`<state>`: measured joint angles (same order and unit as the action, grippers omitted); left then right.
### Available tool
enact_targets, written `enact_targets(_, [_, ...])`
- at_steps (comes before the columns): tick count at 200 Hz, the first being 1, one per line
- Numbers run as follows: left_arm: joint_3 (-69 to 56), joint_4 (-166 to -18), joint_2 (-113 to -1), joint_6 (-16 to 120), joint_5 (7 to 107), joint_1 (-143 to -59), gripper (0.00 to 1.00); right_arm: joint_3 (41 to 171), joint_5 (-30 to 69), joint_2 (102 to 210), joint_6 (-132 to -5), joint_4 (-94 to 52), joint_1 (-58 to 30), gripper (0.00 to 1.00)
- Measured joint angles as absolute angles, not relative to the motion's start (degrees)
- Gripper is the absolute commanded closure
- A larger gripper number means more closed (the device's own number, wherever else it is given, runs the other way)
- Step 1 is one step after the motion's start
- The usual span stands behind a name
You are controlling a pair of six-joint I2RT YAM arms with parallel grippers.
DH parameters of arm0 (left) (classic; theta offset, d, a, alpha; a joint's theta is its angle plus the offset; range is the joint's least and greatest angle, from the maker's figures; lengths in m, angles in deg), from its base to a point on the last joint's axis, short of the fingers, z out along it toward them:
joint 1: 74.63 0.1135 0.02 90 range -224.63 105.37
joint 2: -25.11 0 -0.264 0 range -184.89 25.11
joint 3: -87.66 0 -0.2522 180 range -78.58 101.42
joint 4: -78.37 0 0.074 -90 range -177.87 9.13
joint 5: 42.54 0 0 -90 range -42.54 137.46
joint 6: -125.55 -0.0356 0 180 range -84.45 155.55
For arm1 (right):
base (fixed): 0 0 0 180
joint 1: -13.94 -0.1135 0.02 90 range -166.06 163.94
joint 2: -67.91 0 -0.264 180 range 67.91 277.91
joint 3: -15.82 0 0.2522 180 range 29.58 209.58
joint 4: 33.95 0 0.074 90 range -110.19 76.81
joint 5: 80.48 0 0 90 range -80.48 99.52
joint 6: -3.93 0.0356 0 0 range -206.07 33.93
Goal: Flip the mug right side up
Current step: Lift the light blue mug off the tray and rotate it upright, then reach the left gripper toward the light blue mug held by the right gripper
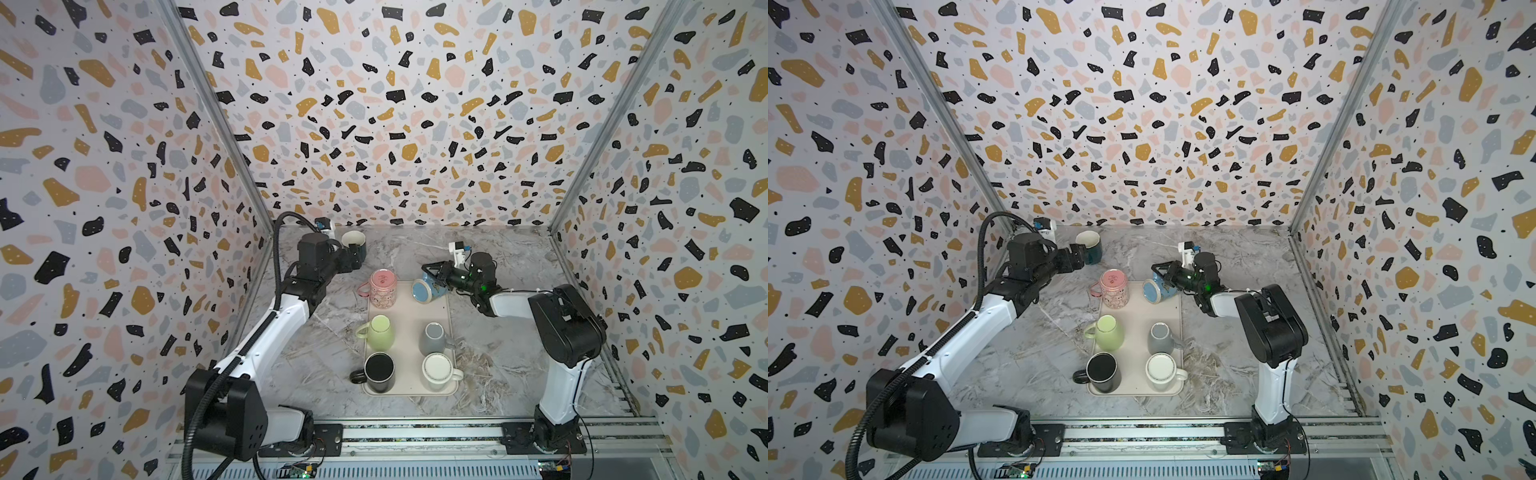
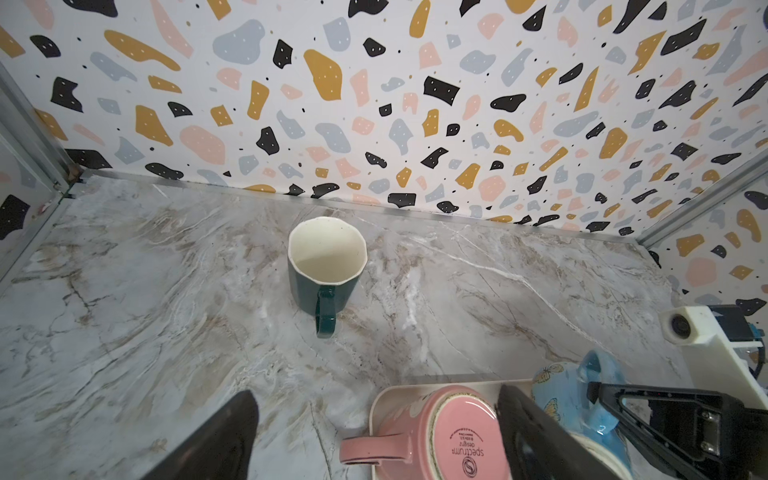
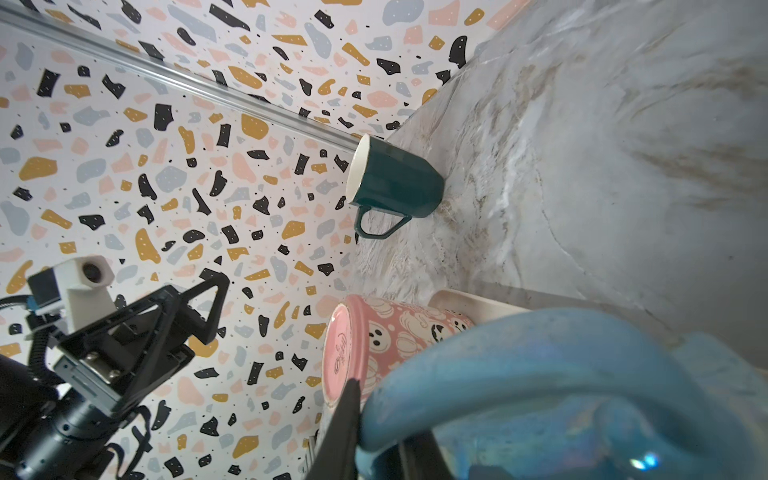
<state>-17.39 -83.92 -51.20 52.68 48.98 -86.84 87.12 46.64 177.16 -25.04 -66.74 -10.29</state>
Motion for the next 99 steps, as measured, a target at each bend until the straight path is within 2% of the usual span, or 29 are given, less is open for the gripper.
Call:
enact_targets(51, [-10.8,-79.3,-53.2,52.7,52.2,-86.8,0.11,92.0,46.2,172.8,-40.5,-55.3,-13.4,1.00])
enact_targets(99, [-4.1,-72.3,-56.3,51.0,60.2,-86.8,0.14,93.9,46.3,166.3,-57.8,-46.2,-16.3,1.00])
